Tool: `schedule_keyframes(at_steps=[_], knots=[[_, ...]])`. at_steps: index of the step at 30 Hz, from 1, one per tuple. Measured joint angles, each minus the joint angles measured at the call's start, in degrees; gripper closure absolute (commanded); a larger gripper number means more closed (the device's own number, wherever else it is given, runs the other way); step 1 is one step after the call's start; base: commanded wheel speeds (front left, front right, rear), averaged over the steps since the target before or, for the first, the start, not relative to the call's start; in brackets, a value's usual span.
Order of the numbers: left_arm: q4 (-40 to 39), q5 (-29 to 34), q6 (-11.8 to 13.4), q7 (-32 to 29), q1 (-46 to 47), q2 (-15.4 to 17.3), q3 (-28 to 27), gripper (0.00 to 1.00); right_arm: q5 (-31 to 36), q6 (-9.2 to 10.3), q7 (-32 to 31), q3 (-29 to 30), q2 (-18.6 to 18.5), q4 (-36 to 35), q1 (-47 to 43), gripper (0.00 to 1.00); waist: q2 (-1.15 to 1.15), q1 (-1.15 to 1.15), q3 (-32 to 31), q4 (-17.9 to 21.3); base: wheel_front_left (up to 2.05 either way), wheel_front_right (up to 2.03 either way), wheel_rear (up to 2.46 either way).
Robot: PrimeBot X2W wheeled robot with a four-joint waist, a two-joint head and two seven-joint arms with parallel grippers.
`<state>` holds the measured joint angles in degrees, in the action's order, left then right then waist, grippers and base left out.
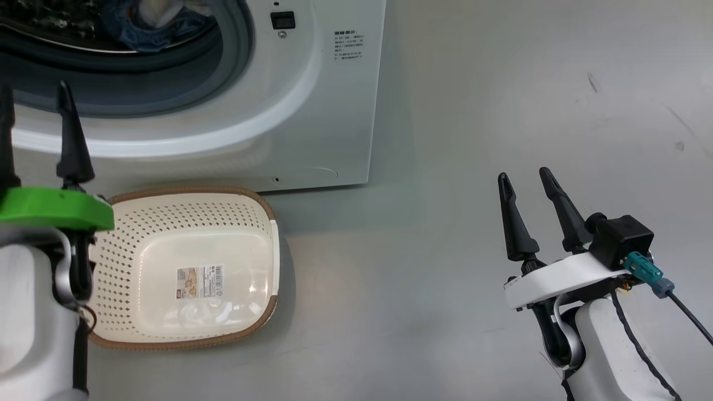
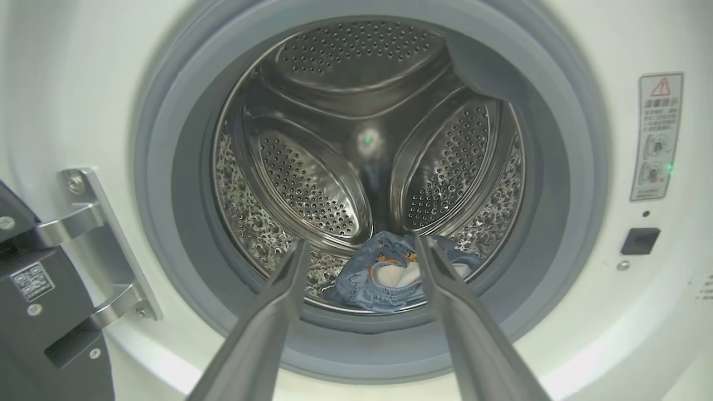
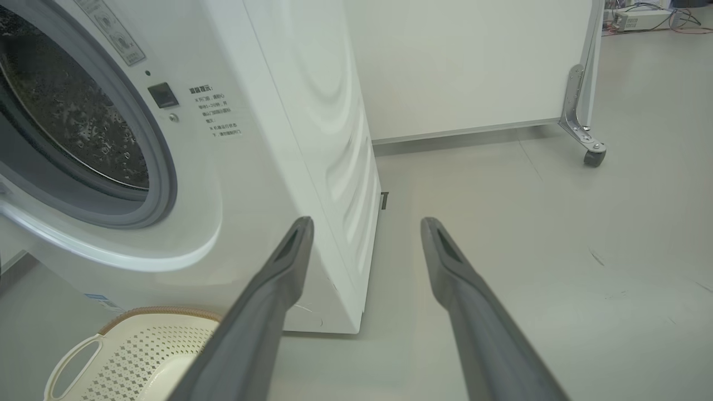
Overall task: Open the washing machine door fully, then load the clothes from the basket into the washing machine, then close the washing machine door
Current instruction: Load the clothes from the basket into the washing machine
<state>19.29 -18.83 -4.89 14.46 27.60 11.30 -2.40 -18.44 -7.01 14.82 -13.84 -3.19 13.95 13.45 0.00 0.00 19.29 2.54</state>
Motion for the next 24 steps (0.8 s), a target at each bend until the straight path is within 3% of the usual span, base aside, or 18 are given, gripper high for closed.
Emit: schedule_keyframes(at_steps=[24], knots=[[-13.7,6.9,2.5,0.0,-29.2,-6.6,-3.7,0.00,1.8,-0.01,0.0,-1.0,0.0,-1.7,-5.0,0.00,0.00,0.00,-9.9,1.3,0.00,0.00,0.00]])
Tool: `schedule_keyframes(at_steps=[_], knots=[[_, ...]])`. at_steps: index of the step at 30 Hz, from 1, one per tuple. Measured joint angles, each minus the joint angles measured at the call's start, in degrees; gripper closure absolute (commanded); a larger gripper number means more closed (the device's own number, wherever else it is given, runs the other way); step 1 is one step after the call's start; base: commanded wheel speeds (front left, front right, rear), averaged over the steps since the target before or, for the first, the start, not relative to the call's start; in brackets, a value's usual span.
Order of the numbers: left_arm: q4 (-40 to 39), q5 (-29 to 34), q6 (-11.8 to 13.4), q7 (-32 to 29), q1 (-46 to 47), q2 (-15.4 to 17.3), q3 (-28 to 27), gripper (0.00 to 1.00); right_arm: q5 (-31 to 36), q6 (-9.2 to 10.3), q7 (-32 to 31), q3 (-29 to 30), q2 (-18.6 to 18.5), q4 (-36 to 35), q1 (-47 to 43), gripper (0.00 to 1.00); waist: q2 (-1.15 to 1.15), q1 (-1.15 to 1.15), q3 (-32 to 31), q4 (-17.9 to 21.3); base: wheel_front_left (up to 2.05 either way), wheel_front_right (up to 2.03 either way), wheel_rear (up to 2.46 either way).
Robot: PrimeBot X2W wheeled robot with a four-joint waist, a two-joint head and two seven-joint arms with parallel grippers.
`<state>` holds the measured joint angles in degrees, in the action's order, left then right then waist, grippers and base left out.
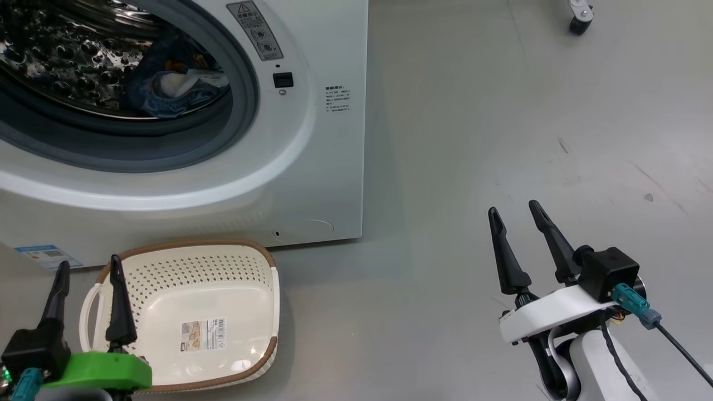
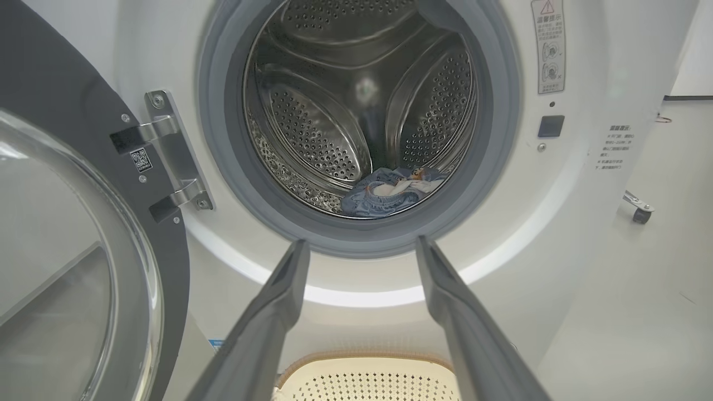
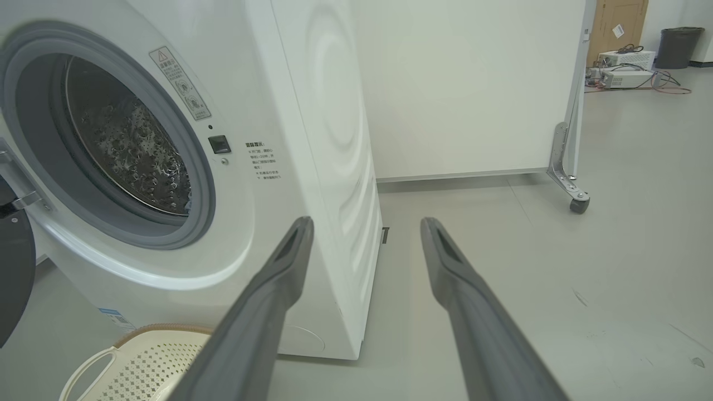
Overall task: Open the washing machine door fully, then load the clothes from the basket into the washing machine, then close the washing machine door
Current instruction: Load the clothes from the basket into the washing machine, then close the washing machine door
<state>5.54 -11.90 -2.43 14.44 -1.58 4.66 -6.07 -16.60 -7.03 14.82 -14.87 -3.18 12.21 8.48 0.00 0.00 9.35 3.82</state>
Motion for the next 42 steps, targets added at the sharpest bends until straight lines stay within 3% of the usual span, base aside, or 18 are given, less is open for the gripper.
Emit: schedule_keyframes(at_steps=[15,42], knots=[[-5.7,0.0,-0.2,0.0,-5.6,-1.3,-0.8,0.00,1.6,0.01,0.0,1.7,-0.3,-2.0,-3.2,0.00,0.00,0.00,-2.3,1.1,0.00,0.00,0.00],[-8.2,1.8,-1.6,0.0,-7.0,-1.8,-0.9,0.00,2.2,0.01,0.0,1.8,-0.3,-3.5,-4.3,0.00,0.00,0.00,-2.2,1.0,0.00,0.00,0.00]])
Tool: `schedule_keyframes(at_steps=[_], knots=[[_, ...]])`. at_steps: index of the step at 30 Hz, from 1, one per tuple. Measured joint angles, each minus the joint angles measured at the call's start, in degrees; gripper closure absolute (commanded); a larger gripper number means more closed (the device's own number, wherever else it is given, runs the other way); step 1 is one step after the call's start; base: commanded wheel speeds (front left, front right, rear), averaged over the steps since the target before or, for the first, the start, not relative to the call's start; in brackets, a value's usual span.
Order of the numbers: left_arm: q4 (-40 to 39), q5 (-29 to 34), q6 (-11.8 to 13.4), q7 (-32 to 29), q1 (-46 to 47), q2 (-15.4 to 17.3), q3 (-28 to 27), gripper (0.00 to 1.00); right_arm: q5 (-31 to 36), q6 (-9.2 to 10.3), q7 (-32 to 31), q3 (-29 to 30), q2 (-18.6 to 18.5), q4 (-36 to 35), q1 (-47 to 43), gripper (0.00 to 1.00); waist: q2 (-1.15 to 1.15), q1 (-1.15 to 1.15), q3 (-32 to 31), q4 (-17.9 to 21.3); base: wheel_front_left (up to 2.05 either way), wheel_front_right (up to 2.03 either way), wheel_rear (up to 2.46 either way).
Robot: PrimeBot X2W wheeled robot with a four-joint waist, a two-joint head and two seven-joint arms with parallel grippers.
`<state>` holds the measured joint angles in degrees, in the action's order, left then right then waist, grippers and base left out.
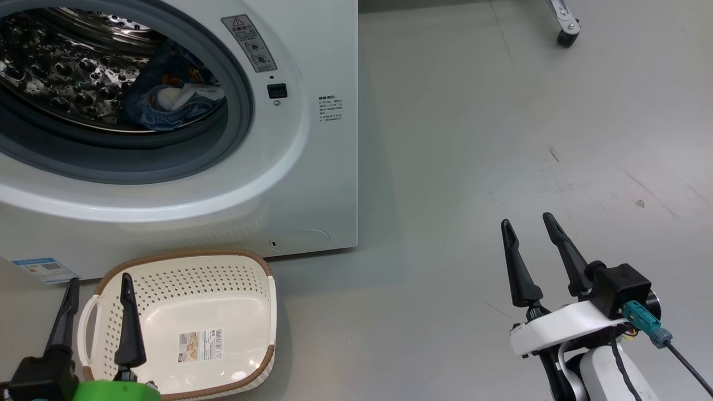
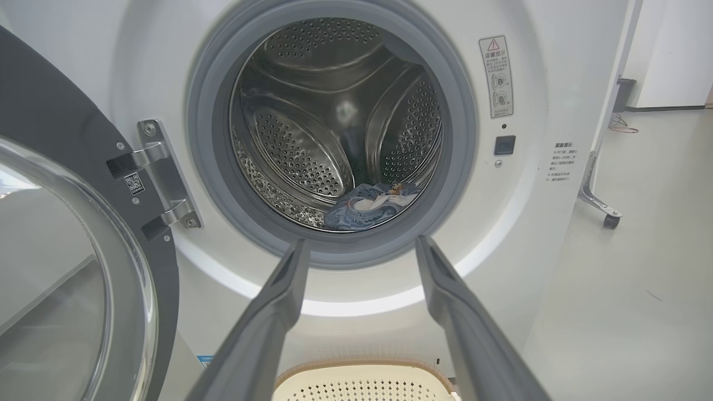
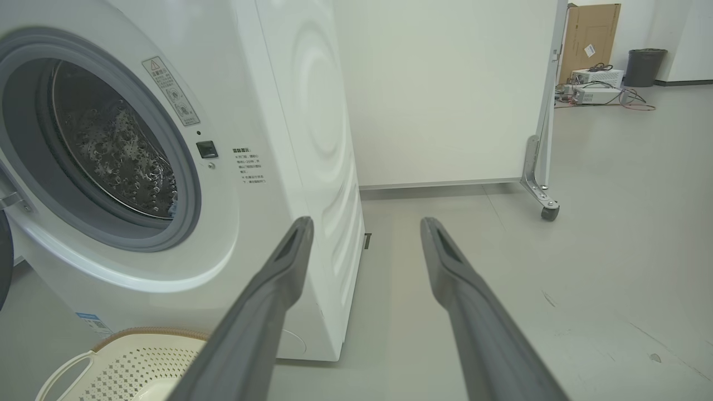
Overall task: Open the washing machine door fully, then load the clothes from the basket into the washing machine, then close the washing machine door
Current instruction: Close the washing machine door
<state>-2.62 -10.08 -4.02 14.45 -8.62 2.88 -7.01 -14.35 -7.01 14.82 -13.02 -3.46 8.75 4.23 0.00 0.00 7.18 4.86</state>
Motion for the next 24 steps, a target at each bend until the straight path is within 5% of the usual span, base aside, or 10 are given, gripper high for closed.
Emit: schedule_keyframes(at_steps=[24], knots=[[-0.5,0.6,-0.1,0.0,-0.1,-0.1,-0.6,0.00,0.0,0.00,0.0,0.0,0.1,-0.1,0.0,0.00,0.00,0.00,0.5,0.2,-0.02,0.02,0.00]])
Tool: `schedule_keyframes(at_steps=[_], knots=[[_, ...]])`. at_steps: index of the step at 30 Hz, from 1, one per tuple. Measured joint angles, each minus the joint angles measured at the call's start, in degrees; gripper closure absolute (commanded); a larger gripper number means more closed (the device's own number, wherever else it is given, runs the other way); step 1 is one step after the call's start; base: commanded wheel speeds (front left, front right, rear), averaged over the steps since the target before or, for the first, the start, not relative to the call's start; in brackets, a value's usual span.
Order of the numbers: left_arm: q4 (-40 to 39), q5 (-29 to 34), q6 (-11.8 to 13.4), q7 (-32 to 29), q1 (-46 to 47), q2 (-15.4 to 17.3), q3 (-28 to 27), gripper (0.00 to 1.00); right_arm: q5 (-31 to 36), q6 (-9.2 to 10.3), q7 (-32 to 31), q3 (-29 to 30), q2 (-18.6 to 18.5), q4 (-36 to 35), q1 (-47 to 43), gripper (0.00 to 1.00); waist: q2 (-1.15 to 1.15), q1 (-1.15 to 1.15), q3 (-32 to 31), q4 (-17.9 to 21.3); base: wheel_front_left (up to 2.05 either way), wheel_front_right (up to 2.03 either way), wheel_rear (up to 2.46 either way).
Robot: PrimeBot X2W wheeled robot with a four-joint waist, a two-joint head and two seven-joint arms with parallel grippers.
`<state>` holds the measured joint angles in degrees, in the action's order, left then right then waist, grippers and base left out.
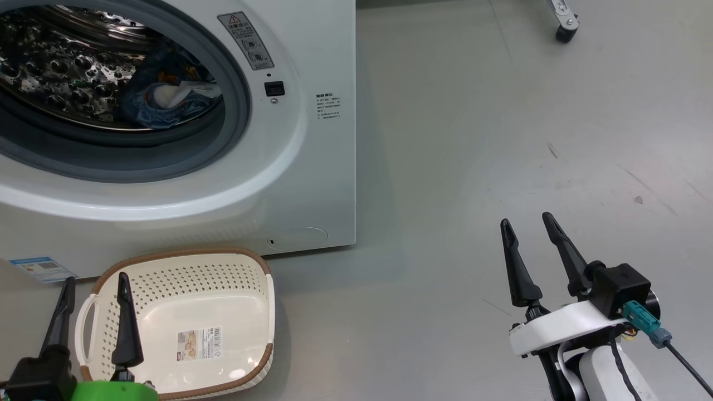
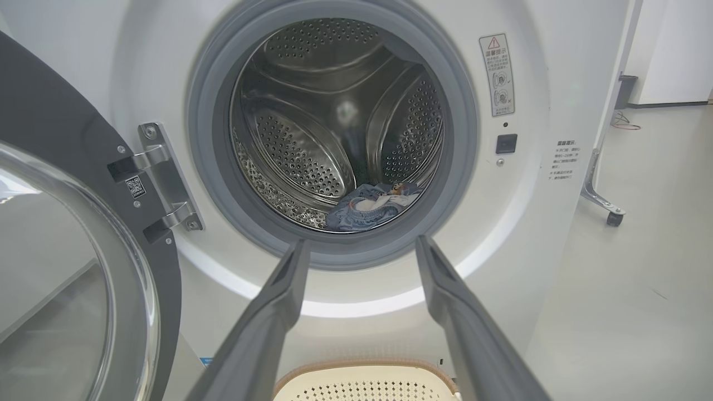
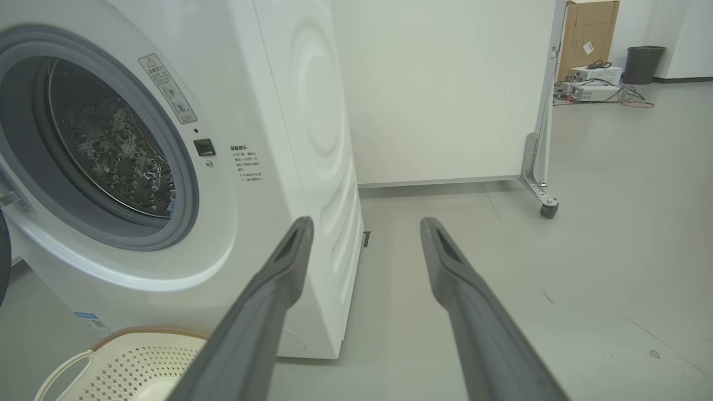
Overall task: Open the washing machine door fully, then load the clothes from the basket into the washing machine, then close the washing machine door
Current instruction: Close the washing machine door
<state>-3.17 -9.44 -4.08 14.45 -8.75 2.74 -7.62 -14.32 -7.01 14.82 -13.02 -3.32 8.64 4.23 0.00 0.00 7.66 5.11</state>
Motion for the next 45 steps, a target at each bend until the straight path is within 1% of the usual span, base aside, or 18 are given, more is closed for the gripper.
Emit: schedule_keyframes(at_steps=[11,32,45], knots=[[-0.5,0.5,0.1,0.0,0.0,0.0,-0.1,0.00,-0.1,0.00,0.0,0.0,0.0,0.0,0.0,0.00,0.00,0.00,0.1,0.3,-0.45,0.45,0.00],[-0.9,0.8,0.2,0.0,0.0,-0.1,0.0,0.00,-0.3,0.00,0.0,0.6,0.1,0.0,-0.1,0.00,0.00,0.00,0.4,0.3,-0.94,0.93,0.00],[-0.9,0.8,0.5,0.0,0.0,-0.1,0.2,0.00,-0.3,0.00,0.0,0.7,0.1,0.0,-0.1,0.00,0.00,0.00,0.3,-0.1,-0.52,0.52,0.00]])
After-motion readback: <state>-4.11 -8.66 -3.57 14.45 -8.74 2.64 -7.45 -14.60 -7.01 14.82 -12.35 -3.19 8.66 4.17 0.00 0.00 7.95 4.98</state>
